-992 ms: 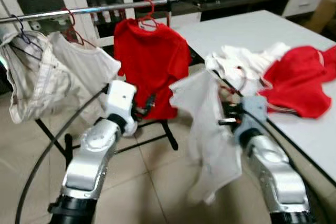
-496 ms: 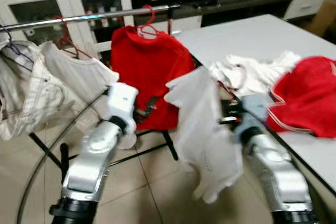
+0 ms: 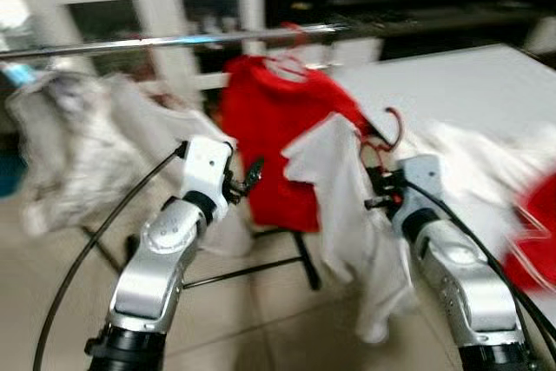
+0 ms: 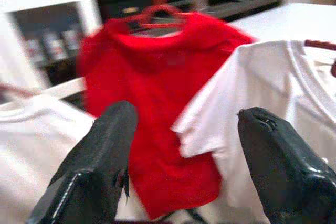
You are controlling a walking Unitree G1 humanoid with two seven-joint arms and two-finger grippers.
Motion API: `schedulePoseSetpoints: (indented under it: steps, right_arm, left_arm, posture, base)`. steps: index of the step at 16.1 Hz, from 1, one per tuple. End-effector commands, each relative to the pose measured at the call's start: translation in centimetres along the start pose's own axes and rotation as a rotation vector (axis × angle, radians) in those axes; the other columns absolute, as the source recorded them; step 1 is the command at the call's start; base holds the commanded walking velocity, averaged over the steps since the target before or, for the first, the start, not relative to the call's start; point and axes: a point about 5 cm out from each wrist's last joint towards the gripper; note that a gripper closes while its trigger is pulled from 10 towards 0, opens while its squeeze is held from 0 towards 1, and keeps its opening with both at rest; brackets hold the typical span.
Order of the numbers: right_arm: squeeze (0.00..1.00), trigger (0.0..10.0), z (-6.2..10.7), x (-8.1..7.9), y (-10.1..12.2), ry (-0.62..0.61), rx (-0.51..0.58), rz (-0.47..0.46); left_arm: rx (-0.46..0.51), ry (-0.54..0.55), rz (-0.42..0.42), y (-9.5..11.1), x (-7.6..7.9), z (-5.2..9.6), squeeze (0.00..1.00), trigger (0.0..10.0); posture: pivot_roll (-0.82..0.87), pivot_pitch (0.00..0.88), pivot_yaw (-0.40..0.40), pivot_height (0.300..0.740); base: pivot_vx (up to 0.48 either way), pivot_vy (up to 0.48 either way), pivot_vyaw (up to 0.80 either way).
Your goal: Hang hanger
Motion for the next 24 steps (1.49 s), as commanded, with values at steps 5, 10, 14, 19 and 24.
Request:
schedulePoseSetpoints:
  steps: [5,10,14,19,24]
  right_arm:
    - [0.0,10.0,-0.4,-0.5,1.0,0.034,0.038,0.004]
    - [0.0,10.0,-0.7,0.1,1.5,0.029,0.055,0.046]
    - [0.0,10.0,-0.9,0.5,2.3,0.109,0.064,0.142]
    - [0.0,10.0,-1.1,1.7,3.7,0.069,0.155,0.12]
    - [0.0,10.0,-1.4,2.1,4.4,0.095,0.187,0.158]
  left_arm:
    - [0.005,0.027,-0.024,0.2,-1.0,-0.1,0.0,10.0]
    - [0.012,0.024,-0.033,0.3,-0.9,-0.3,0.0,10.0]
    - [0.019,0.028,-0.042,0.4,-0.9,-0.2,0.0,10.0]
    - [0.051,-0.125,-0.09,1.1,0.4,0.3,0.0,10.0]
    - [0.105,-0.235,-0.108,1.6,1.2,0.8,0.0,10.0]
  posture:
    - [-0.1,0.0,-0.001,0.74]
    - [-0.1,0.0,-0.012,0.74]
    - [-0.1,0.0,-0.012,0.74]
    - [-0.09,0.0,-0.025,0.74]
    - [-0.09,0.0,-0.028,0.74]
  base:
    - [0.398,0.0,0.32]
    - [0.395,0.0,0.0]
    - [0.394,0.0,0.14]
    - [0.14,0.0,0.16]
    - [0.0,0.0,0.0]
Point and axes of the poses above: a point about 5 cm out from each wrist's last joint towards the gripper, its own z axis pointing back from the gripper into the wrist, its own y axis along the axis of the wrist's last joint, x = y × z, and after that the axes turned 5 degrees about -z, right-handed
